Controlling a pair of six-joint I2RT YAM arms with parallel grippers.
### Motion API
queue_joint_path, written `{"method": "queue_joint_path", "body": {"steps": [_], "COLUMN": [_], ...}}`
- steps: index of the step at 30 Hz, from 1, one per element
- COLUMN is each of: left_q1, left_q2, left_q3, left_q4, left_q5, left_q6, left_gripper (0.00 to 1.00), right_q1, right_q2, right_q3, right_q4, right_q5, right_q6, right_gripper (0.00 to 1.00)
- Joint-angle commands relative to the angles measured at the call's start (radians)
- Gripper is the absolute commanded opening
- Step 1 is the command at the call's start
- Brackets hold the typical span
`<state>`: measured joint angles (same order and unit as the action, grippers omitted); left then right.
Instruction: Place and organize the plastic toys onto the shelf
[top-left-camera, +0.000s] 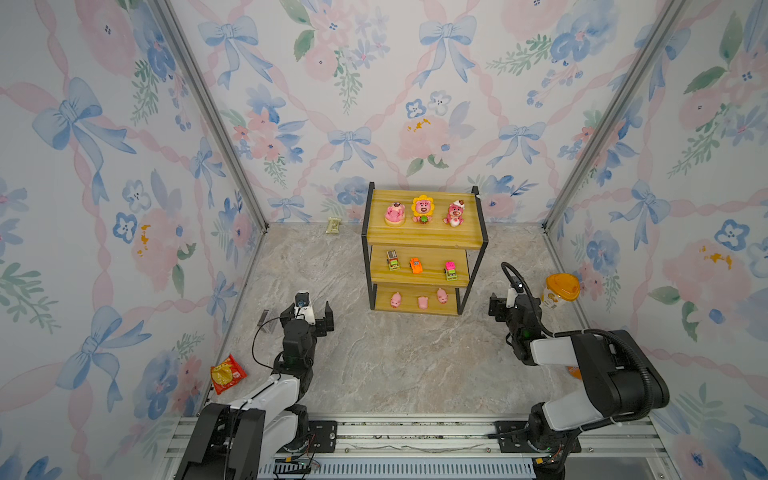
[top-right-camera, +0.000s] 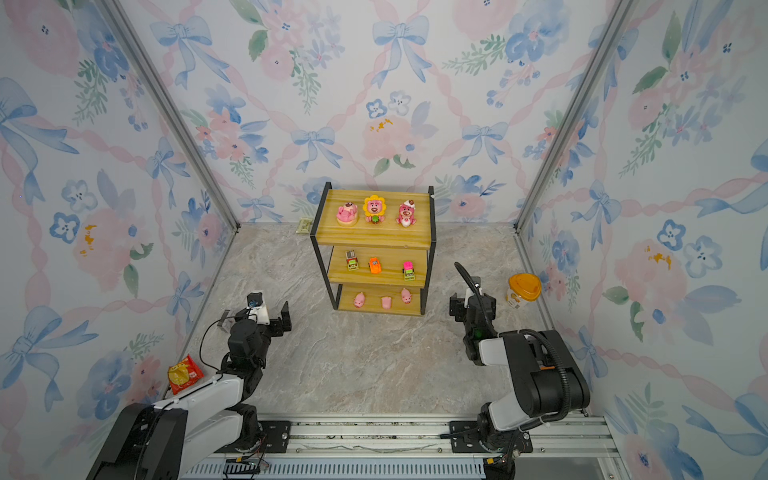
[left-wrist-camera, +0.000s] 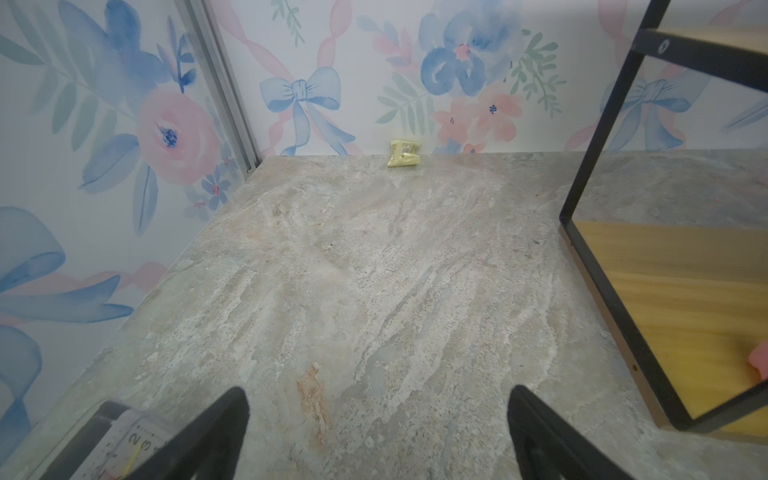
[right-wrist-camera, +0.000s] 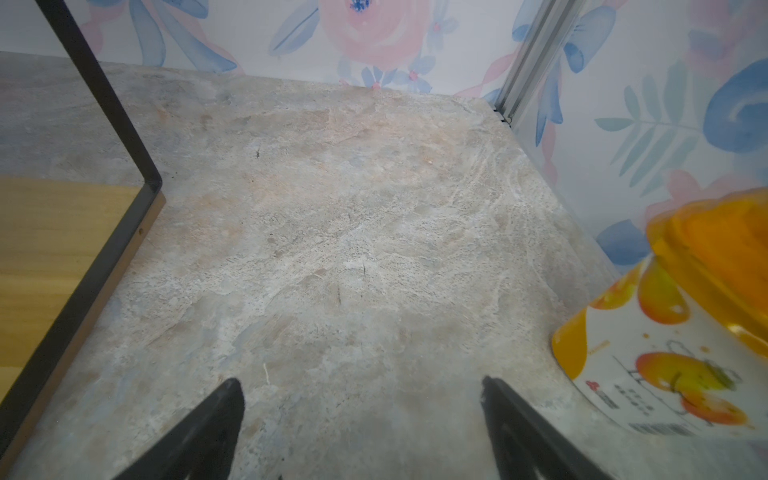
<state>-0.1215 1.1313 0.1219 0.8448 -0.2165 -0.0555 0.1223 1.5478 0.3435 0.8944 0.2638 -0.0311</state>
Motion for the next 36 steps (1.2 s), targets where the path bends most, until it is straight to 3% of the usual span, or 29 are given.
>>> {"method": "queue_joint_path", "body": {"steps": [1, 7, 13, 15, 21, 36], "left_q1": [0.022, 0.045, 0.125, 0.134, 0.131, 0.105], "left_q2": [0.102, 0.24, 0.451, 0.412, 0.432, 0.436], "left_q3": [0.037, 0.102, 0.078, 0.09, 0.107, 0.112], "left_q4": [0.165, 0.204, 0.468, 0.379, 0.383, 0.378], "left_q5": [0.085, 0.106, 0.163, 0.169, 0.187, 0.142], "left_q6": [0.01, 0.056, -0.007, -0.02, -0.003, 0.02], "left_gripper": [0.98, 0.98, 0.98, 0.98, 0.98, 0.98], "right_q1": [-0.003, -0.017, -0.04, -0.047, -0.052, -0.053], "right_q2": [0.001, 0.003, 0.003, 0.001, 0.001, 0.001], "right_q3": [-0.001, 0.027, 0.04, 0.044, 0.045, 0.048], "right_q4": [0.111, 0.061, 0.029, 0.023, 0.018, 0.013], "right_q5": [-0.008, -0.017, -0.066, -0.08, -0.091, -0.093], "right_q6": [-0.011, 0.009, 0.02, 0.024, 0.028, 0.028], "right_gripper": [0.92, 0.93, 0.94, 0.94, 0.99, 0.97]}}
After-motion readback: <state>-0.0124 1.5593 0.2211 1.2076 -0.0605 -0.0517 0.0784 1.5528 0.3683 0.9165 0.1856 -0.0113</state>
